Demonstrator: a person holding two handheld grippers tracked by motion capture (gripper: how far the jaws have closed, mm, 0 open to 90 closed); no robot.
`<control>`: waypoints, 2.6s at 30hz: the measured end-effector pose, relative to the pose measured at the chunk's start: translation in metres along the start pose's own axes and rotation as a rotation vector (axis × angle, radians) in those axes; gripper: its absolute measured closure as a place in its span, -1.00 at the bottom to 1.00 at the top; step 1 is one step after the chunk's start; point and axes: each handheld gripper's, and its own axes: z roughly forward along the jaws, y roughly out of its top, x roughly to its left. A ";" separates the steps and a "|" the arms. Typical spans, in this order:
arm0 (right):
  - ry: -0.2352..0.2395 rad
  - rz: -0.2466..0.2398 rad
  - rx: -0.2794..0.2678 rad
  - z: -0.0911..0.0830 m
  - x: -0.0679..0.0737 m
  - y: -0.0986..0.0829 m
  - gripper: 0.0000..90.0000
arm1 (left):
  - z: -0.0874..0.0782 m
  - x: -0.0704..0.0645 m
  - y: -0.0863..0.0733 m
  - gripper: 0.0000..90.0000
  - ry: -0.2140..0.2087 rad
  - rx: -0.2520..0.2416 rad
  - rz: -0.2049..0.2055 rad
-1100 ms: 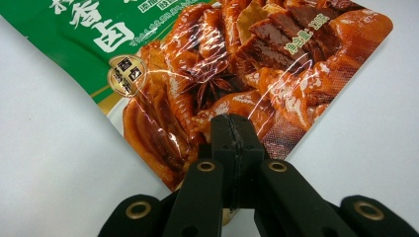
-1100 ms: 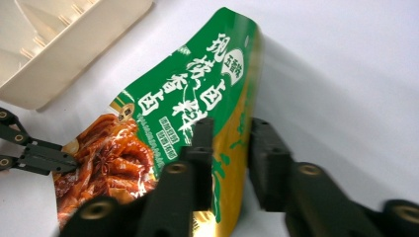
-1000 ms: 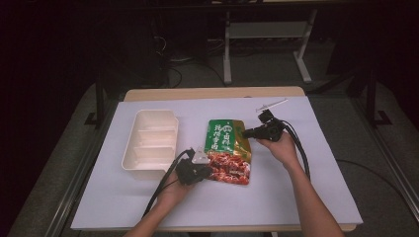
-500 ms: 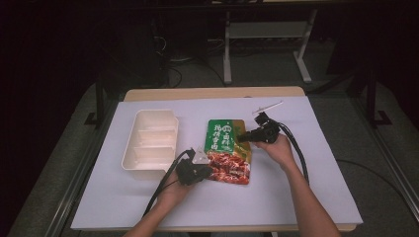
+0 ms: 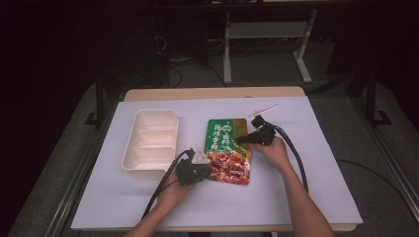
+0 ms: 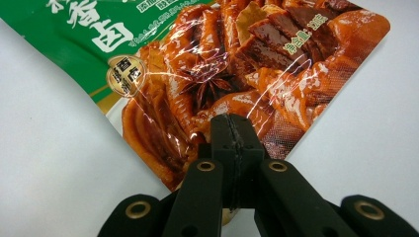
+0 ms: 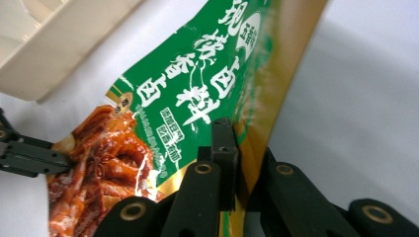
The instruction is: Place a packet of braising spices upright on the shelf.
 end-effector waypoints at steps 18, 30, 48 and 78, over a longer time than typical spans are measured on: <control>0.021 -0.077 -0.100 -0.033 0.029 0.011 0.97 | -0.035 -0.009 -0.019 0.73 -0.042 -0.150 -0.023; 0.029 -0.128 -0.158 -0.056 0.052 0.014 0.97 | -0.056 -0.020 -0.033 0.47 -0.082 -0.213 -0.027; 0.033 -0.205 -0.195 -0.070 0.090 0.021 0.98 | -0.070 -0.033 -0.051 0.28 -0.097 -0.235 -0.021; 0.004 -0.271 -0.278 -0.085 0.135 0.053 0.99 | -0.073 -0.038 -0.064 0.13 -0.098 -0.257 0.006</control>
